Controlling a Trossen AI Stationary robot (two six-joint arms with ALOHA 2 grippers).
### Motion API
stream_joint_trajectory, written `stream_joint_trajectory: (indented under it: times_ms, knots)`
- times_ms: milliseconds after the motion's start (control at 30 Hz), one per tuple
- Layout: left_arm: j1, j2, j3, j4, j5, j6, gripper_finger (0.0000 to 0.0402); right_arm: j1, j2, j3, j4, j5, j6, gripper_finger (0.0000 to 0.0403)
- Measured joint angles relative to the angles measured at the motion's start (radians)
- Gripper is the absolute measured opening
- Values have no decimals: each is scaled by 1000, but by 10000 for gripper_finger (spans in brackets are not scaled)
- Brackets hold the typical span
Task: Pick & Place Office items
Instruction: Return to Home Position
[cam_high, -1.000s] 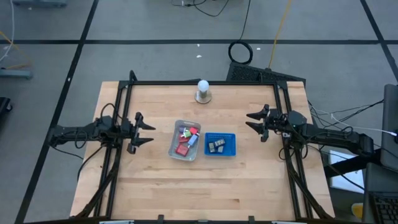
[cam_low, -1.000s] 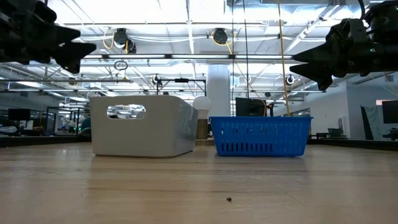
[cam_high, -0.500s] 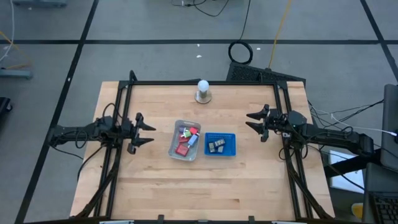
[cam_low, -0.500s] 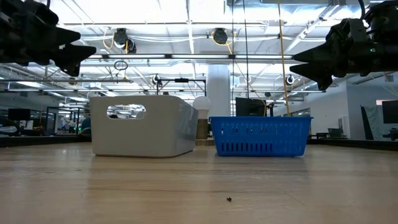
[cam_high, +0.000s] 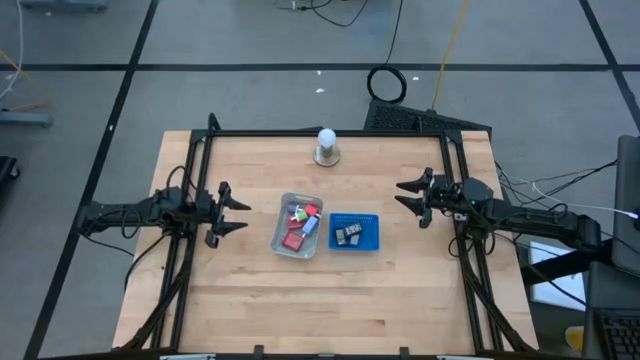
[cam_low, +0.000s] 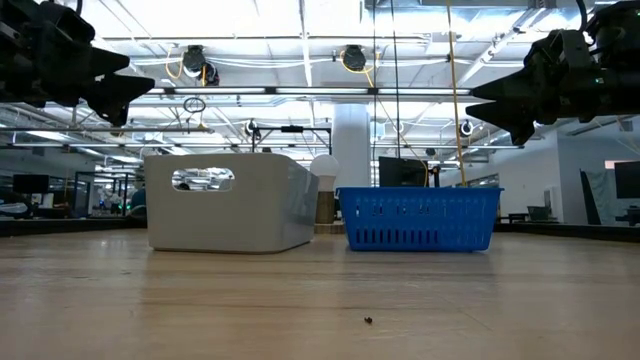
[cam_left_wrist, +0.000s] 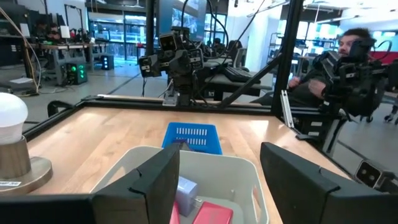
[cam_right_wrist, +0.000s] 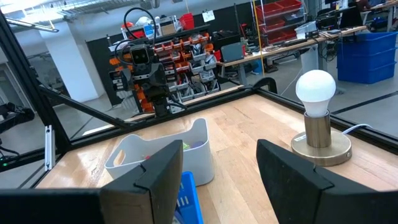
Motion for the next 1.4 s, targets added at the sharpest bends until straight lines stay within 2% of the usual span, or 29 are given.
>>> stream_joint_trajectory:
  times_ms: [367, 933, 1400]
  knots:
    - [0, 0, 0, -1, 0, 21, 209, 0, 0, 0, 0, 0, 0, 196]
    - [0, 0, 0, 1, 0, 20, 236, 0, 0, 0, 0, 0, 0, 196]
    - [0, 0, 0, 1, 0, 20, 210, 0, 0, 0, 0, 0, 0, 196]
